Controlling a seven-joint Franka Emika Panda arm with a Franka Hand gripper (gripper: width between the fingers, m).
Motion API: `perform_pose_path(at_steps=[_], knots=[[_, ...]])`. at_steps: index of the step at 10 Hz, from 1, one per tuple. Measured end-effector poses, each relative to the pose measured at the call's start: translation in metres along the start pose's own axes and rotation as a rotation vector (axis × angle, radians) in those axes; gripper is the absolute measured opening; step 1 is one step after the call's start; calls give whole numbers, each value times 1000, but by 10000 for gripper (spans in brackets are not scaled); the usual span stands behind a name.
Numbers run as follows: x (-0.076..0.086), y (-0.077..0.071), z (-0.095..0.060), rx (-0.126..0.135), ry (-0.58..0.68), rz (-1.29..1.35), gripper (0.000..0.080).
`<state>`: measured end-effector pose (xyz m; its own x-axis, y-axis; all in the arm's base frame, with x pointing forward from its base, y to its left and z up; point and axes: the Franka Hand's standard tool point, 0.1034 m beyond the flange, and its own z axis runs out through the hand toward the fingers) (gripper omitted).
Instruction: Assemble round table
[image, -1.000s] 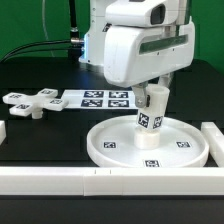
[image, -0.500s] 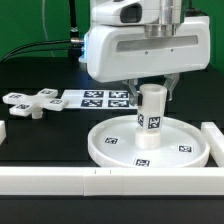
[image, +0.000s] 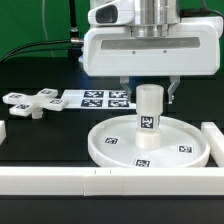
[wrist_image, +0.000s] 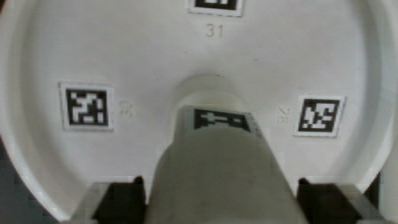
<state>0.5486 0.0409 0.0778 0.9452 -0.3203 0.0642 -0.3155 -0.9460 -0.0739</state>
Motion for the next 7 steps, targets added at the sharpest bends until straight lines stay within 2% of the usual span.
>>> perform_pose_path(at_steps=[5,7], knots=[[0,0,0,19,-7,246,410],[0,0,1,57,-29,573,410]])
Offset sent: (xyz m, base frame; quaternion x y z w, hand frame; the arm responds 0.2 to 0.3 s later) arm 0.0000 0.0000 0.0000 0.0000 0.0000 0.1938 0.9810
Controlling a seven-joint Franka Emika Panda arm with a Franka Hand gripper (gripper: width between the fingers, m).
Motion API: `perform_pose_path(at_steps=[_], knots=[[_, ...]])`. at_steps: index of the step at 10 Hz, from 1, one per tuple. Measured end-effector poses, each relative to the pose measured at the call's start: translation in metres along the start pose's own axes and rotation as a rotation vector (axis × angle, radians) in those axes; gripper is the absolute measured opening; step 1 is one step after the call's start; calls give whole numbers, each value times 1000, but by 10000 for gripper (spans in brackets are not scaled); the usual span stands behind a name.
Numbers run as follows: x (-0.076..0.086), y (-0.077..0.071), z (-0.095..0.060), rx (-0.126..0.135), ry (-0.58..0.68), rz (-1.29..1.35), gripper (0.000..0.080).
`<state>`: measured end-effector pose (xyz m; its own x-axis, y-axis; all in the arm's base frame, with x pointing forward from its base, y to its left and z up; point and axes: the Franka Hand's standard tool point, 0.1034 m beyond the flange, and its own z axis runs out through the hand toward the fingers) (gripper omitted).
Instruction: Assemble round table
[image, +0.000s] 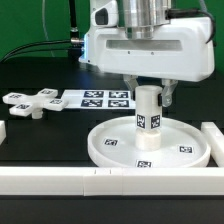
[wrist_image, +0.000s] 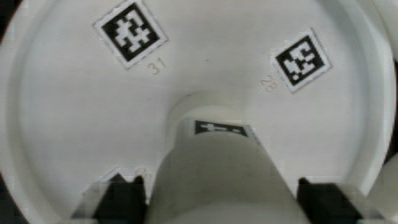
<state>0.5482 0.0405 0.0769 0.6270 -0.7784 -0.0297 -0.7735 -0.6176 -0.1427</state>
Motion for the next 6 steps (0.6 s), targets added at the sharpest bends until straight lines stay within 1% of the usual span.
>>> perform_pose_path(at_steps=[1,2,3,6], knots=[[-1,-1,0,7,-7,113,410],[0,0,0,26,-21,228,410],[0,-1,0,33,-30,338,410],[0,-3,1,38,-54,642,410]])
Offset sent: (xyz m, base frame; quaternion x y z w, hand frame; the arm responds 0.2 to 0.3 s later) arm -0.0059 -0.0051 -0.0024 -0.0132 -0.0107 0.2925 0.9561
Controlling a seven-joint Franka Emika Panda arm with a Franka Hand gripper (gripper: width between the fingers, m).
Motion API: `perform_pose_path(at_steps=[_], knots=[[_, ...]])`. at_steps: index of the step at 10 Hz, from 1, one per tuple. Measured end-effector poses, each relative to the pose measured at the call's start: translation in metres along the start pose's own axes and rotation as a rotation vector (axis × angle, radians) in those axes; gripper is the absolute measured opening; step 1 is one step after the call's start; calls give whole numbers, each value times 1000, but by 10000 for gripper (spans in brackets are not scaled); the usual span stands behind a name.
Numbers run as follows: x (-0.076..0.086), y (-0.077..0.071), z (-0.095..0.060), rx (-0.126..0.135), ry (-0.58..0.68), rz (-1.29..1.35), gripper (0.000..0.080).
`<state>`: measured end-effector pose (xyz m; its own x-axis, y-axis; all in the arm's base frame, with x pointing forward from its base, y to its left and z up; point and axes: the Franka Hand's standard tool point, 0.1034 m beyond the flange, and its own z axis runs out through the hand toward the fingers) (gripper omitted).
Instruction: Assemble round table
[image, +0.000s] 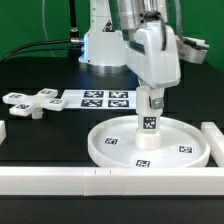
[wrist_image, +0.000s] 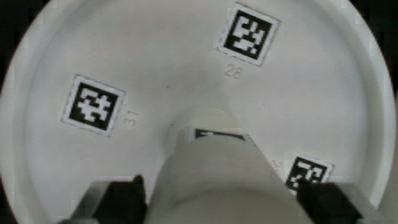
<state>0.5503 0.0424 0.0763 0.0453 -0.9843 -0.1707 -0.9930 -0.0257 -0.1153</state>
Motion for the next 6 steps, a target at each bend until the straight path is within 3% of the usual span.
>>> perform_pose_path(at_steps=[2,5,6], knots=[[0,-1,-1,-17,-17,117,410],[-1,-1,-1,-18,-20,99,411],[-1,-1,-1,-18,-20,99,601]])
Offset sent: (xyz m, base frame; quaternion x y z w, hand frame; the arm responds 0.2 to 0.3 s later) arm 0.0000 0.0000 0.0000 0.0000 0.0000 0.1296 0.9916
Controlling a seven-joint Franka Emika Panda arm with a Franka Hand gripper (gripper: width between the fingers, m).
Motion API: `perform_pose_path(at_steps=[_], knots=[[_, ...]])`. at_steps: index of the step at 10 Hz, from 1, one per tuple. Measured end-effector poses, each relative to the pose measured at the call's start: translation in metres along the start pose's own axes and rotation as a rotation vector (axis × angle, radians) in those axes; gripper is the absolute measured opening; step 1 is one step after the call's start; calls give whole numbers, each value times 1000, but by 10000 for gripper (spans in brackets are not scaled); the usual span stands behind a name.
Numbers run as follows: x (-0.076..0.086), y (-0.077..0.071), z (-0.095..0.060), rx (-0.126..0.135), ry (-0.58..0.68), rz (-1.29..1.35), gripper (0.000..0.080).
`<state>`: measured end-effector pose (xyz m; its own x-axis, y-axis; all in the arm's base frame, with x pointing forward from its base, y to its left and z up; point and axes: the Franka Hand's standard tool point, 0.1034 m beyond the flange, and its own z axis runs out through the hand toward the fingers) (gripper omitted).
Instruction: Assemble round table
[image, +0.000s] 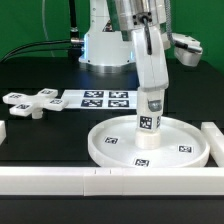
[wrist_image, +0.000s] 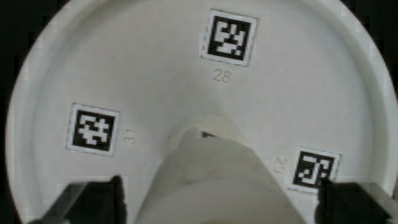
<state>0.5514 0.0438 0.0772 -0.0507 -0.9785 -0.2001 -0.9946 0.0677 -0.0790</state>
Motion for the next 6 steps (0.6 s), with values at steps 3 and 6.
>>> perform_pose_path(at_steps=[3,6], knots=[[0,1,0,-5,0,-218,647],[-2,1,0,-40,15,-549,649]])
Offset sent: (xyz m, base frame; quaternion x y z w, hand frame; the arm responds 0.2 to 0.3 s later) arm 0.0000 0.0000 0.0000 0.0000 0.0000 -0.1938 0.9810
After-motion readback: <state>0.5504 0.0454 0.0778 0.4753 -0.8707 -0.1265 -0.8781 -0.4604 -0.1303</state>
